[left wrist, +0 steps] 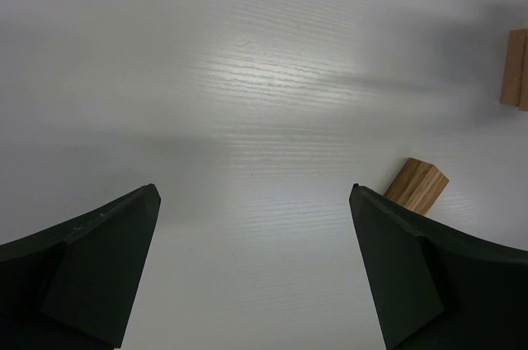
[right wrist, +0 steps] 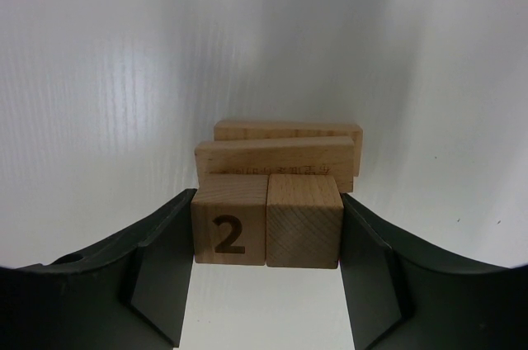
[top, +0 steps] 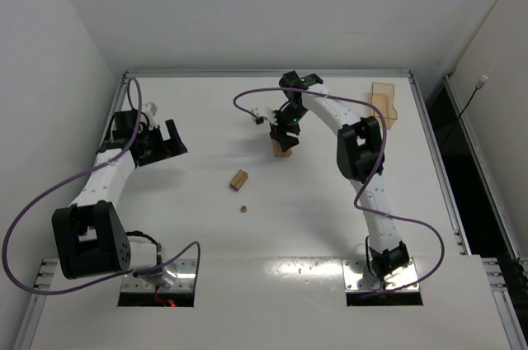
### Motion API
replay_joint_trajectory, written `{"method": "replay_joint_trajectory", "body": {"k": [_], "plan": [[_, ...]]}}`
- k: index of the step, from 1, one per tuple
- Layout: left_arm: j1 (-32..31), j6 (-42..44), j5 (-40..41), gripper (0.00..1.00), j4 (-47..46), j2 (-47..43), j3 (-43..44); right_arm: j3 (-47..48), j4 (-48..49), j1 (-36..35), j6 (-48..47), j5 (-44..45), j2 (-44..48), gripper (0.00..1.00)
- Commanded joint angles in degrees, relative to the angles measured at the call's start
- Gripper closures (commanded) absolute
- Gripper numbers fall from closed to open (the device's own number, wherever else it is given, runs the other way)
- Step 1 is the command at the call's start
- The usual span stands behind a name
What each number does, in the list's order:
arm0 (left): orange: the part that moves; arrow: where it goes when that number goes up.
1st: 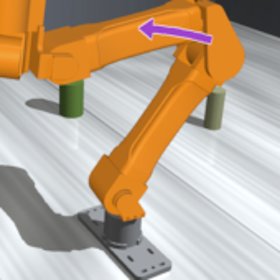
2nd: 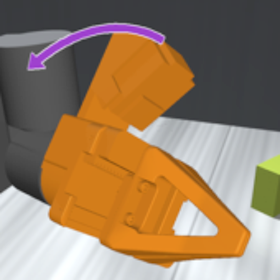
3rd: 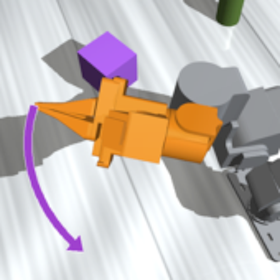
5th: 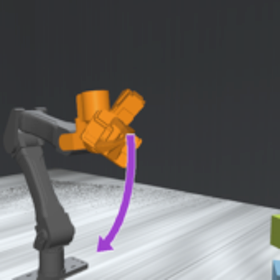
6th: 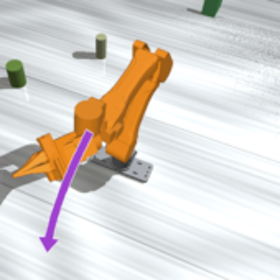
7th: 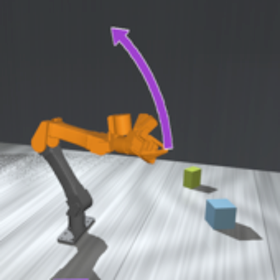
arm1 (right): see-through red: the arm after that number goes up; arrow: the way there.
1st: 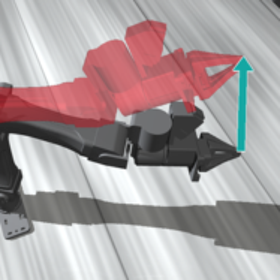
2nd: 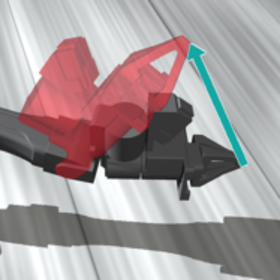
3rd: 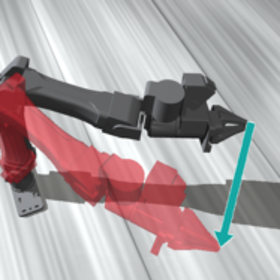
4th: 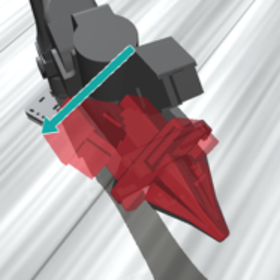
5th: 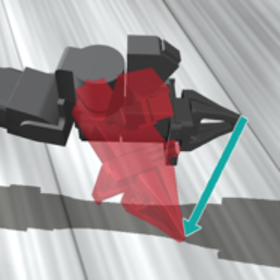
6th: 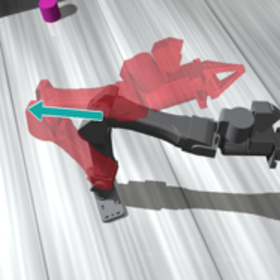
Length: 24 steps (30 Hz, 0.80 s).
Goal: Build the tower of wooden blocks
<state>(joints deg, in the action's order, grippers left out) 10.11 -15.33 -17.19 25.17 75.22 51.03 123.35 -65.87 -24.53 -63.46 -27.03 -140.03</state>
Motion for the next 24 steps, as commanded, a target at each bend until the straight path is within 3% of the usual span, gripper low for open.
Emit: {"method": "replay_joint_trajectory", "body": {"k": [1,3,4,7,8,10,17,24], "plan": [[0.53,-0.22,-0.91,0.0,-1.35,0.1,1.53,1.63,1.44,-0.34,0.27,-1.19,0.37,0.62],[0.53,-0.22,-0.91,0.0,-1.35,0.1,1.53,1.63,2.67,-0.34,1.84,-1.19,0.37,0.5],[0.53,-0.22,-0.91,0.0,-1.35,0.1,1.53,1.63,3.28,-0.34,1.85,-1.19,0.98,0.36],[0.53,-0.22,-0.39,0.0,-1.35,0.1,1.01,1.63,3.81,-0.34,2.37,-1.71,0.98,0.18],[0.53,-0.22,-0.39,0.0,-1.35,0.1,1.01,1.63,3.82,-0.34,2.38,-1.71,1.51,0.07],[0.53,-0.22,-0.39,0.0,-1.35,0.1,1.01,1.63,3.82,-0.34,2.38,-1.71,1.51,0.0],[0.53,-0.22,-0.39,0.0,-1.88,0.1,1.01,2.15,2.06,0.18,2.38,-4.52,4.14,0.0],[0.53,-0.22,-0.39,0.0,-1.88,0.1,1.01,1.63,5.12,0.19,6.93,-10.49,15.03,0.0]]}}
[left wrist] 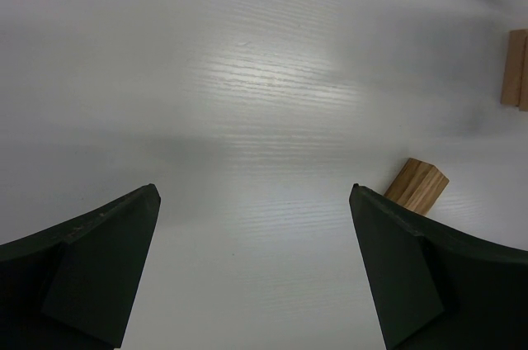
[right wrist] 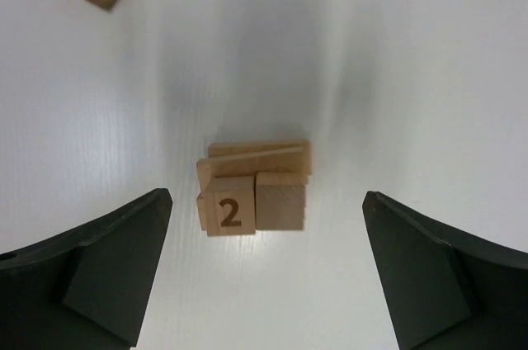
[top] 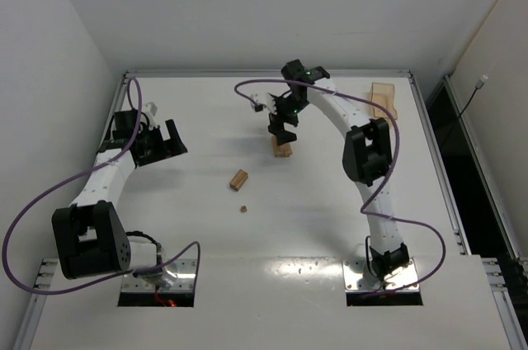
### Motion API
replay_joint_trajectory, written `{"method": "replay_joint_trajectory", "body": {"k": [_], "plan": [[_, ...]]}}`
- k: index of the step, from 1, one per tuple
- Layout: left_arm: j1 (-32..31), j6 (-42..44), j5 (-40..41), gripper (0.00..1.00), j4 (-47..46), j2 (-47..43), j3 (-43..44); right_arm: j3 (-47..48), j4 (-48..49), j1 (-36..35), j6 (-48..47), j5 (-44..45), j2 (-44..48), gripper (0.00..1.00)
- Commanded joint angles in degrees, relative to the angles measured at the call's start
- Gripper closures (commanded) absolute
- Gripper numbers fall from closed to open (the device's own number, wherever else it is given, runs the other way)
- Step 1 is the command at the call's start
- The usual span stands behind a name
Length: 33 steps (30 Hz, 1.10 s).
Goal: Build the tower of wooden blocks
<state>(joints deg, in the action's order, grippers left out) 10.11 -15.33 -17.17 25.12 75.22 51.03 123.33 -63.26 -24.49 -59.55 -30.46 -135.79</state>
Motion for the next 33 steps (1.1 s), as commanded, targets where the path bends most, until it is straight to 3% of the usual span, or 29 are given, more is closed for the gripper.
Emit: {"method": "replay_joint_trajectory", "body": {"k": [1,6,9,15,20,33], "plan": [[0.53,-0.22,-0.41,0.0,-1.83,0.1,1.01,1.65,3.49,0.14,3.99,-7.85,12.28,0.0],[0.53,-0.75,0.12,0.0,-1.83,-0.51,1.01,1.65,2.98,-2.66,5.5,-15.84,18.71,0.0],[0.53,-0.75,1.26,0.0,-1.22,0.44,2.67,-0.36,-1.58,-6.61,1.55,-17.7,19.42,0.0],[2.37,-0.75,1.88,0.0,2.47,4.58,8.47,-4.41,-7.57,-13.03,-9.79,-18.23,15.65,0.12],[2.9,-1.28,1.35,0.0,2.47,5.99,9.0,-3.36,-9.86,-17.08,-17.61,-13.41,11.34,0.17],[3.43,-1.28,1.35,0.0,2.47,8.71,9.53,-4.5,-3.63,-20.25,-21.49,-5.84,3.77,0.19]]}}
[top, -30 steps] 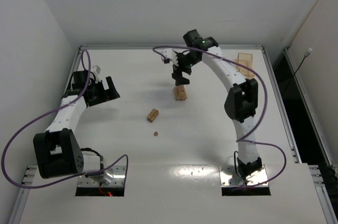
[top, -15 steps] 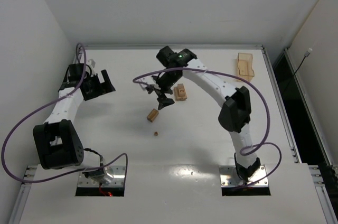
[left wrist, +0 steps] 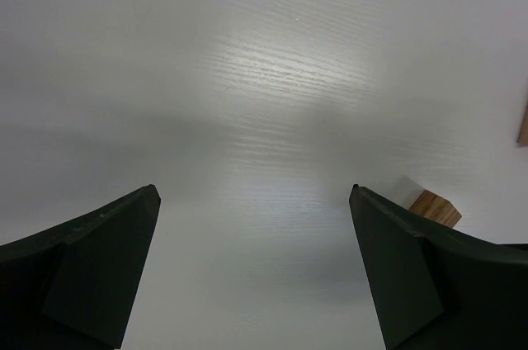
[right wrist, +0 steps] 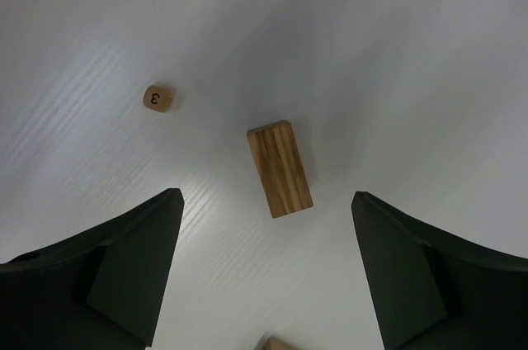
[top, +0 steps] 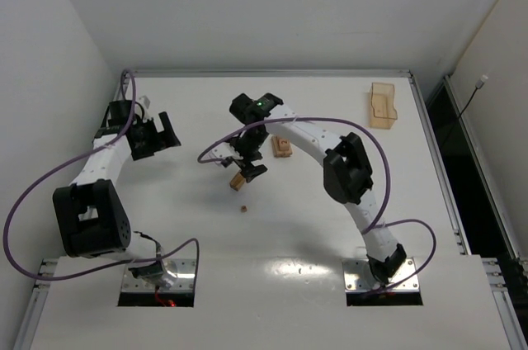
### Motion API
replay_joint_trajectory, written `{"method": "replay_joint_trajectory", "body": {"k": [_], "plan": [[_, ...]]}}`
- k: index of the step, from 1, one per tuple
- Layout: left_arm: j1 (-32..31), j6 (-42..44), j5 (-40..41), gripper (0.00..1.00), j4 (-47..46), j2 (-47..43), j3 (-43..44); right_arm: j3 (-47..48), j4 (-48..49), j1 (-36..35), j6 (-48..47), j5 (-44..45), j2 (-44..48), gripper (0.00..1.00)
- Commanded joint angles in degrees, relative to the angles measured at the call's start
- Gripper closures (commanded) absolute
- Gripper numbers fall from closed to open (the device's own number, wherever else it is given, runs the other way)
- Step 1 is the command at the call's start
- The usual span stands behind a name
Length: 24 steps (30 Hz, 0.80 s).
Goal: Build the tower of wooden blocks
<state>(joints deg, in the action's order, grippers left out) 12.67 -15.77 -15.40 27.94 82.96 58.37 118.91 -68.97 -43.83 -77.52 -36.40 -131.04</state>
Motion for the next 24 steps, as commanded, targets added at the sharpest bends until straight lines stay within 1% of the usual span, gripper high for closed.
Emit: {"method": "replay_joint_trajectory", "body": {"k": [1,6,8,10,12,17,24], "plan": [[1.39,-0.84,-0.94,0.0,-0.35,0.98,2.19,-0.08,2.08,-1.42,-3.52,0.71,-1.84,0.21],[1.4,-0.84,-0.95,0.0,-0.35,0.98,2.71,-0.08,4.63,-2.48,-4.05,2.73,-3.61,0.21],[1.4,-0.84,-0.95,0.0,-0.35,1.5,2.72,-0.7,5.68,-2.48,-4.05,3.52,-4.3,0.24],[1.4,-0.84,-0.95,0.0,-0.35,1.5,2.72,-0.7,6.21,-2.48,-4.05,4.15,-4.92,0.24],[1.4,-0.84,-0.95,0.0,-0.35,2.03,2.72,-0.7,6.22,-3.09,-4.05,5.2,-5.45,0.26],[1.4,-0.84,-0.95,0.0,-0.35,2.03,2.72,-2.54,9.46,-3.62,-4.05,7.3,-6.68,0.29],[1.4,-0.84,-0.95,0.0,-0.96,2.56,2.1,-2.02,9.47,-3.63,-4.05,8.37,-8.09,0.32]]}}
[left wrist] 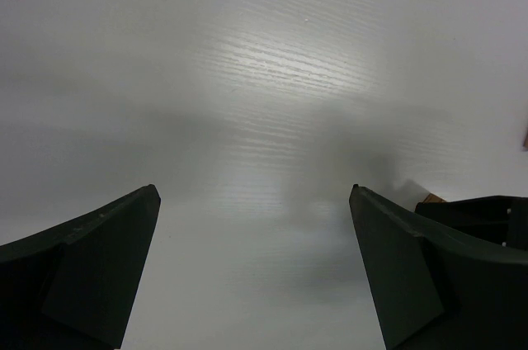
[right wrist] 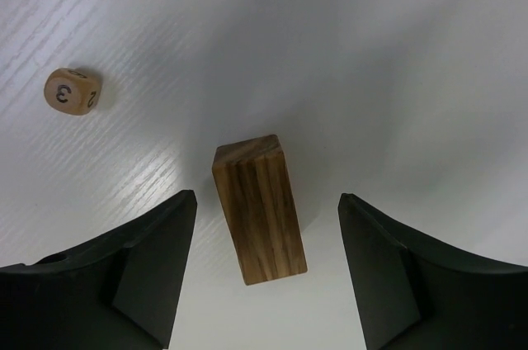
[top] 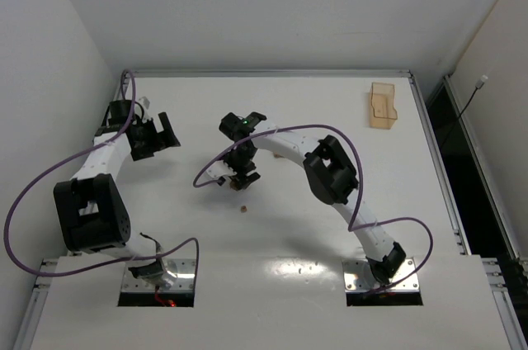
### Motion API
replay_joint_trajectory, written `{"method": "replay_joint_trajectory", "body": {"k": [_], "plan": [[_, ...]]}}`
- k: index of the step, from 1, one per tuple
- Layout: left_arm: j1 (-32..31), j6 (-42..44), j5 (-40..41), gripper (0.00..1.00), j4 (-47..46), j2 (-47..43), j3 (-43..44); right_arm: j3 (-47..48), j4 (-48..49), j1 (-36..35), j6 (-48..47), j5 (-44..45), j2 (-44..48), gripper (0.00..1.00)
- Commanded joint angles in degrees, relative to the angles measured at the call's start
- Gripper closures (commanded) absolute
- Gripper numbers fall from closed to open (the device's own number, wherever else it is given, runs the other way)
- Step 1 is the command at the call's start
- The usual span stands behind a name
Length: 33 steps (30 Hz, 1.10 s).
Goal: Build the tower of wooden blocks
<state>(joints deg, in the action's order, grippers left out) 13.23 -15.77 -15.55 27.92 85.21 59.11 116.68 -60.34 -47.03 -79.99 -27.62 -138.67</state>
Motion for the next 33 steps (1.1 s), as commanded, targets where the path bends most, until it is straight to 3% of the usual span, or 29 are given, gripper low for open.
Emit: {"method": "replay_joint_trajectory", "body": {"k": [1,3,7,9,10,13,18,21,26,27,33], "plan": [[0.83,-0.84,-0.8,0.0,-0.94,0.31,1.36,0.21,0.83,-0.44,-1.58,0.1,-0.98,0.34],[0.83,-0.84,-0.8,0.0,-0.94,0.31,1.36,0.21,1.36,-0.44,-1.58,0.11,-0.99,0.36],[0.83,-0.84,-0.8,0.0,-0.94,0.31,0.83,0.21,1.36,-0.44,-1.58,0.72,-1.51,0.58],[0.83,-0.84,-0.8,0.0,-1.47,0.31,0.83,0.83,0.49,-0.44,-1.58,1.42,-1.51,0.92],[0.83,-0.84,-0.8,0.0,-1.47,0.31,0.83,1.7,-1.0,-0.44,-1.58,1.42,-1.51,1.0],[0.83,-0.84,-1.32,0.0,-1.47,-0.21,0.83,3.11,-2.68,0.7,2.53,-0.15,1.46,1.0],[0.83,-1.46,0.07,0.0,-2.69,-4.78,-2.77,4.42,3.02,2.38,34.84,2.64,12.52,1.0],[0.31,-2.07,1.31,0.0,-3.92,-7.86,-4.61,7.59,1.37,4.56,51.95,5.72,15.35,1.0],[-2.94,-6.63,10.61,0.0,-2.36,-9.89,-3.13,12.77,-4.69,6.85,75.11,19.85,13.71,1.0],[-2.95,-7.6,13.67,0.0,-2.35,-9.89,-2.43,14.87,-5.66,8.43,83.59,21.97,12.99,1.0],[-5.93,-10.16,20.12,0.0,-0.59,-10.41,-1.29,10.22,-2.15,12.92,101.32,38.68,15.01,1.0]]}}
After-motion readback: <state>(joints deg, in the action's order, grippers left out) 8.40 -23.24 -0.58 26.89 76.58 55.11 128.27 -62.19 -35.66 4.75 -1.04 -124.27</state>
